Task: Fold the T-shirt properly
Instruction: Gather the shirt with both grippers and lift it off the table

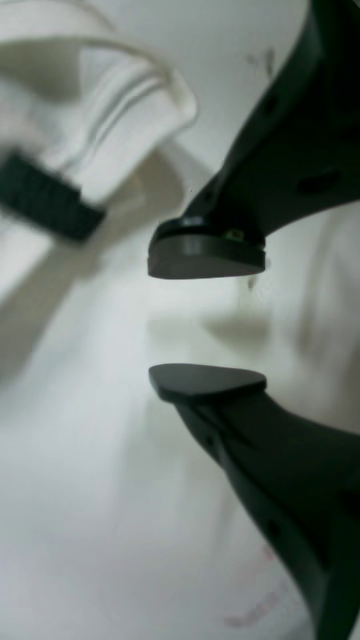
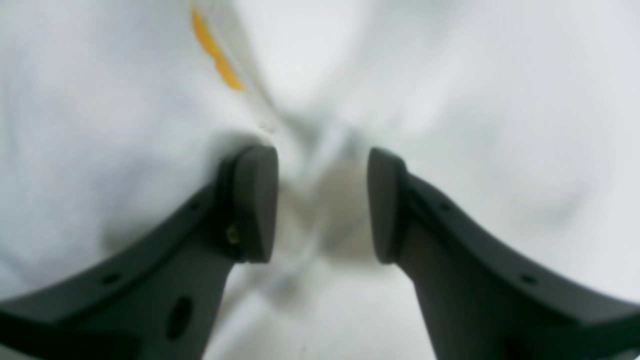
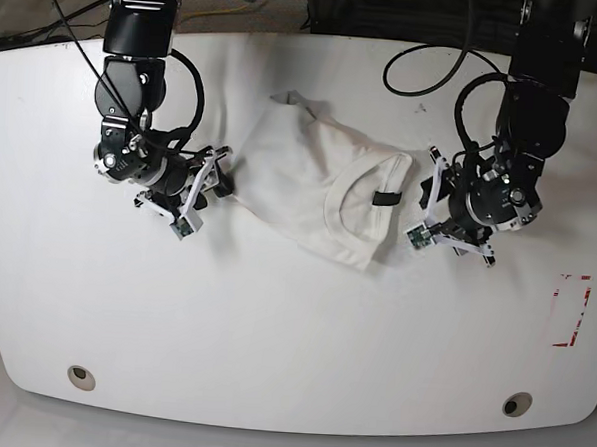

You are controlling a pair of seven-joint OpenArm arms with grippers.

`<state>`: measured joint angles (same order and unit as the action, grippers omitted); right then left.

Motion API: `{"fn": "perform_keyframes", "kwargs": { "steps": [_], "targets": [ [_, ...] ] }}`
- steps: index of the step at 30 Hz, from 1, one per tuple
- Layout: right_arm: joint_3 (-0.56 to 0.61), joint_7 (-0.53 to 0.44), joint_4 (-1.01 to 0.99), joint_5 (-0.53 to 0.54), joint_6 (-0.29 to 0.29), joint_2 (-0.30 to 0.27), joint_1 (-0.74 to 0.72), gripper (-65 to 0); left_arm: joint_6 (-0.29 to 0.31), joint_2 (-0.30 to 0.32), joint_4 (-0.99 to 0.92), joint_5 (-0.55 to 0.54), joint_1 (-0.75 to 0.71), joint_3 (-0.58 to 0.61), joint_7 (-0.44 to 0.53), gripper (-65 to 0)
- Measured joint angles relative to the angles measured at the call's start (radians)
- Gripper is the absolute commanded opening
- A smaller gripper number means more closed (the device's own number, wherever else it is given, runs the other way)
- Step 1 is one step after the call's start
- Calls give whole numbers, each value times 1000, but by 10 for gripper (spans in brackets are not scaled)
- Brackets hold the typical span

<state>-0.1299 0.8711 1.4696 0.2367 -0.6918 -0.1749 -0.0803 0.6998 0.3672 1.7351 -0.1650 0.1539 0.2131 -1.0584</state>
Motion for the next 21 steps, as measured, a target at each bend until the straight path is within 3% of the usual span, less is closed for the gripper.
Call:
{"fn": "perform_keyframes", "kwargs": {
  "steps": [10, 14, 21],
  "targets": [
    [77, 80, 280, 6, -11, 45, 40, -380, 0, -9, 137, 5, -45, -149, 0, -399],
    [72, 90, 241, -3, -8, 11, -12, -380, 0, -26, 159, 3, -92, -156, 0, -399],
    [79, 89, 79, -5, -7, -20, -71, -380, 0, -135, 162, 0, -161, -222, 0, -399]
  ]
}}
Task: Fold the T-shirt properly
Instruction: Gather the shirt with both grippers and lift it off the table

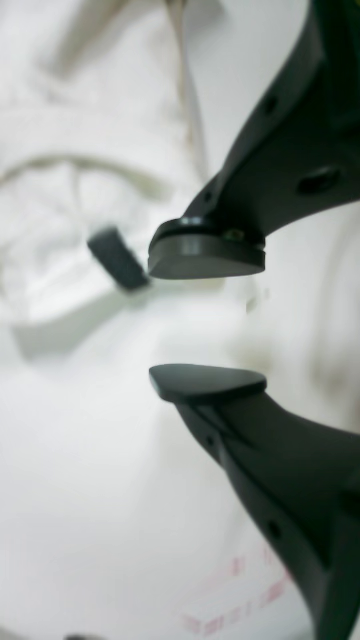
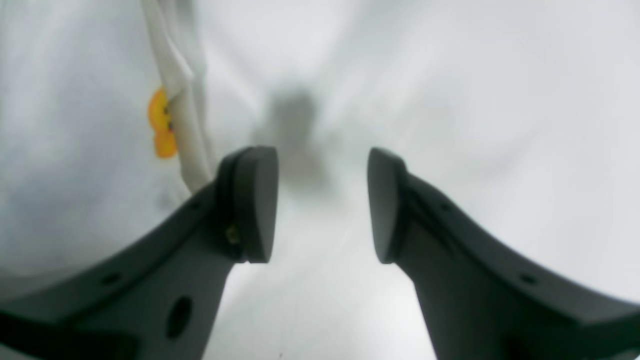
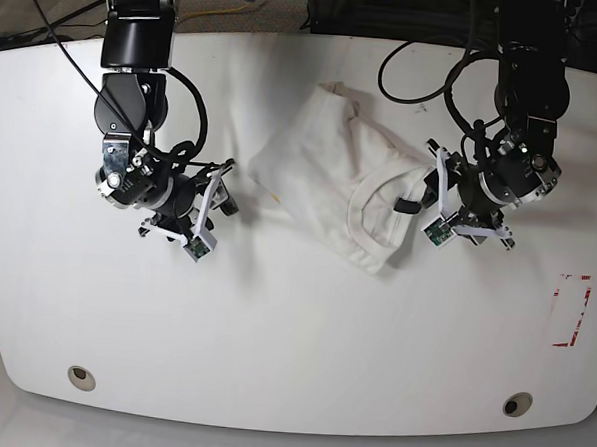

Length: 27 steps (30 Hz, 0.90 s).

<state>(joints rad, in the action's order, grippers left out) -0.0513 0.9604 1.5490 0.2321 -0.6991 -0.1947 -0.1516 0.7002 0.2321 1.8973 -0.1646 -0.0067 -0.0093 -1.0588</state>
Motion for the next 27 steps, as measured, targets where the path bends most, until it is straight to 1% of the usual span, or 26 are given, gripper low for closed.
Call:
{"fn": "perform_keyframes", "kwargs": {
  "steps": [2, 4, 10, 11, 14, 17, 20, 22, 25, 27],
  "targets": [
    [9, 5, -10, -3, 3, 1, 13, -380, 0, -22, 0, 6, -12, -10, -5, -397],
    [41, 4, -1, -4, 6, 1, 34, -380, 0, -46, 0, 13, -13, -14, -11, -397],
    [180, 3, 72, 0, 6, 19, 139, -380, 0, -104, 0, 7, -10, -11, -2, -396],
    [196, 5, 83, 0, 6, 29, 157, -380, 0, -113, 0, 8, -11, -13, -4, -396],
    [219, 5, 101, 0, 6, 84, 195, -380, 0, -129, 0, 7, -10, -11, -2, -396],
    [245, 6, 101, 0, 6, 132, 208, -380, 0, -128, 0, 8, -10, -11, -3, -396],
    [304, 9, 102, -2, 7, 169, 215, -380, -3, -126, 0, 10, -10, -14, -4, -394],
    [330, 10, 103, 0, 6, 190, 221, -380, -24, -128, 0, 7, -10, -14, -3, -394],
    [333, 9, 109, 0, -1, 226, 226, -380, -60, -129, 0, 7, -10, -14, -3, -393],
    [333, 9, 123, 1, -1, 231, 222, -380, -100, -127, 0, 11, -10, -15, -4, -393]
  ]
}}
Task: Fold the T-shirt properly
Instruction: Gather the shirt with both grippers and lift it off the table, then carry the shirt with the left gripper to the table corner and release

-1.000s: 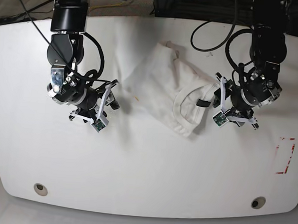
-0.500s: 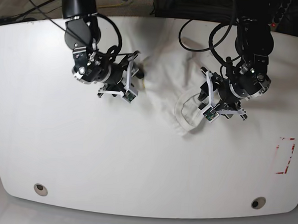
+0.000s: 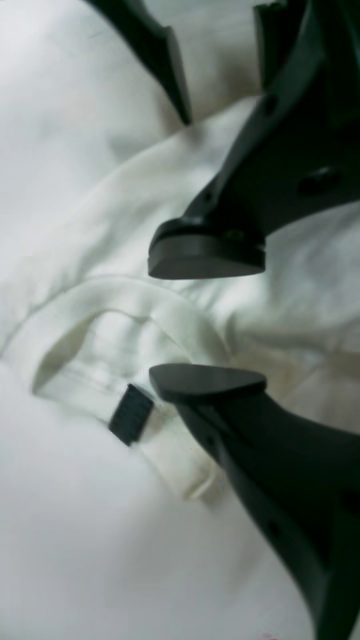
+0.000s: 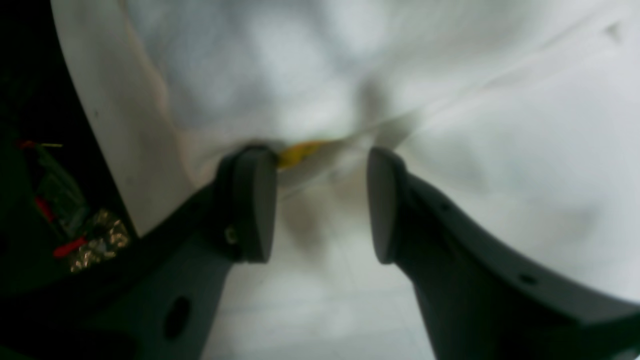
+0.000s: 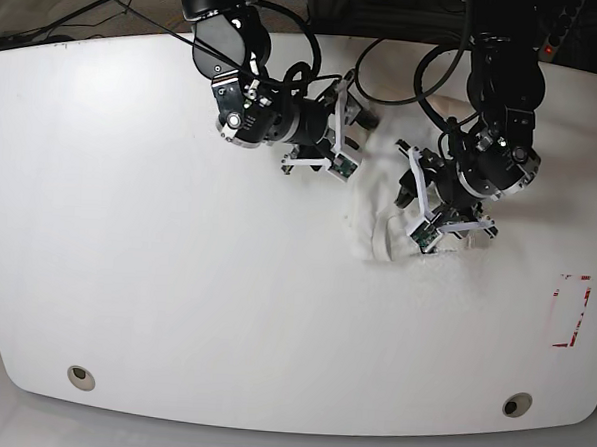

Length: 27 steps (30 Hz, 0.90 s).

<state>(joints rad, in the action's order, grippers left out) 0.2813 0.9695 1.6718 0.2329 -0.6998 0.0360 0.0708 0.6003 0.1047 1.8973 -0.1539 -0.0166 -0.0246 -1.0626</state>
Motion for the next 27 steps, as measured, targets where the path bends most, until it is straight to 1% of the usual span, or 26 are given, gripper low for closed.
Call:
{"fn": "perform_keyframes", "kwargs": {
  "steps": [3, 5, 6, 10, 12, 13, 15, 17, 19, 21, 25, 27],
  "targets": [
    [-5, 0, 12, -1, 0, -5, -7, -380, -48, 0, -2, -3, 0, 0, 1, -383],
    [-16, 1, 10, -1, 2, -12, -13, -380, -82, -2, -5, -5, -1, 2, 1, -339],
    [-30, 1, 9, 0, 0, -18, -15, -380, -97, -2, -5, -3, -6, 4, 3, -297],
    [-76, 2, 8, 2, 3, -32, -21, -380, -186, 1, -6, -1, -47, 3, 4, -183],
    [-113, 1, 8, -1, 3, -34, -20, -380, -240, -7, -12, -3, -70, 4, 4, -153],
    [-128, 1, 8, 0, 3, -34, -20, -380, -265, -16, -22, -4, -80, 3, 8, -149],
    [-153, 1, 8, 0, 4, -34, -20, -380, -271, -23, -61, -5, -92, 6, 34, -149],
    [-163, 0, 9, 6, 4, -42, -21, -380, -270, -24, -113, -3, -104, 29, 89, -150],
    [-163, 3, 10, 6, 3, -52, -19, -380, -257, -24, -192, 0, -116, 61, 133, -150],
    [-164, 5, 10, -1, 8, -52, -20, -380, -245, -20, -234, -21, -116, 53, 203, -151],
    [-162, 1, 37, 6, 7, -50, -19, -380, -213, 22, -317, -84, -98, 3, 232, -151],
    [-162, 1, 50, 6, 7, -50, -19, -380, -210, 49, -338, -87, -88, -30, 240, -151]
  ]
}}
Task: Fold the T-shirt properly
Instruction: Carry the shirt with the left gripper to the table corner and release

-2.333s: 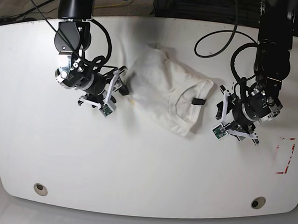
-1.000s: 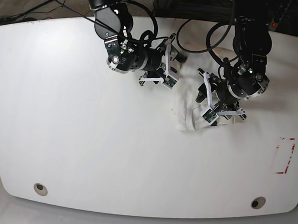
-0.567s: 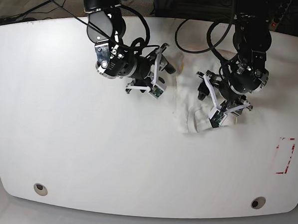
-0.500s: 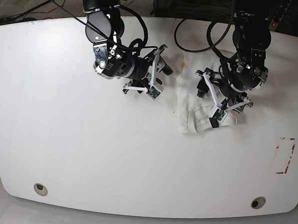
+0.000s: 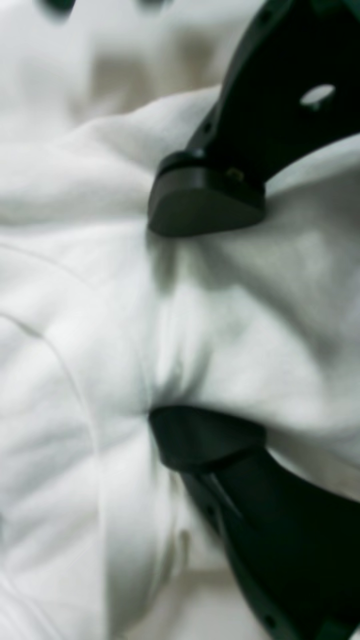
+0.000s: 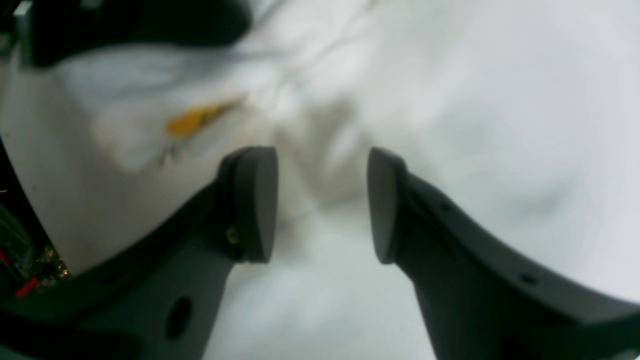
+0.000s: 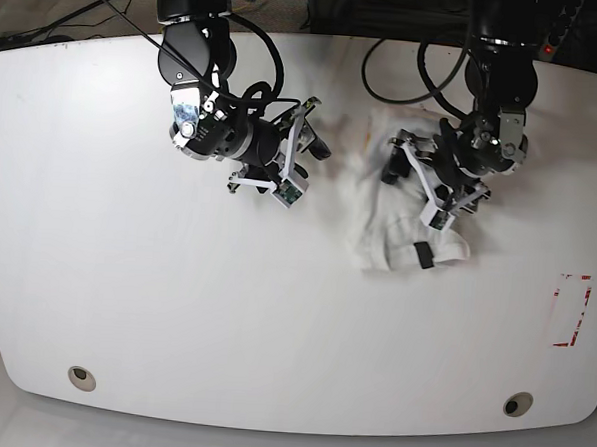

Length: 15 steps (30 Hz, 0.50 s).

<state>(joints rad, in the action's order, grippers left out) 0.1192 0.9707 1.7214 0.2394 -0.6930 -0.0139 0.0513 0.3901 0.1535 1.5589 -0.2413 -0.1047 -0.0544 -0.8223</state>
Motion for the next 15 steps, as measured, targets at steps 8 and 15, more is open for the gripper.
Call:
{"fn": "perform_keyframes", "kwargs": {
  "steps": [8, 15],
  "targets": [
    [-1, 0, 19, -1, 0, -19, 1, -380, 50, 238, -106, -31, 2, -134, 6, -151],
    [0, 3, 42, -8, 0, -22, 4, -380, 135, 446, -329, -23, 34, -167, 120, -151]
  ]
}}
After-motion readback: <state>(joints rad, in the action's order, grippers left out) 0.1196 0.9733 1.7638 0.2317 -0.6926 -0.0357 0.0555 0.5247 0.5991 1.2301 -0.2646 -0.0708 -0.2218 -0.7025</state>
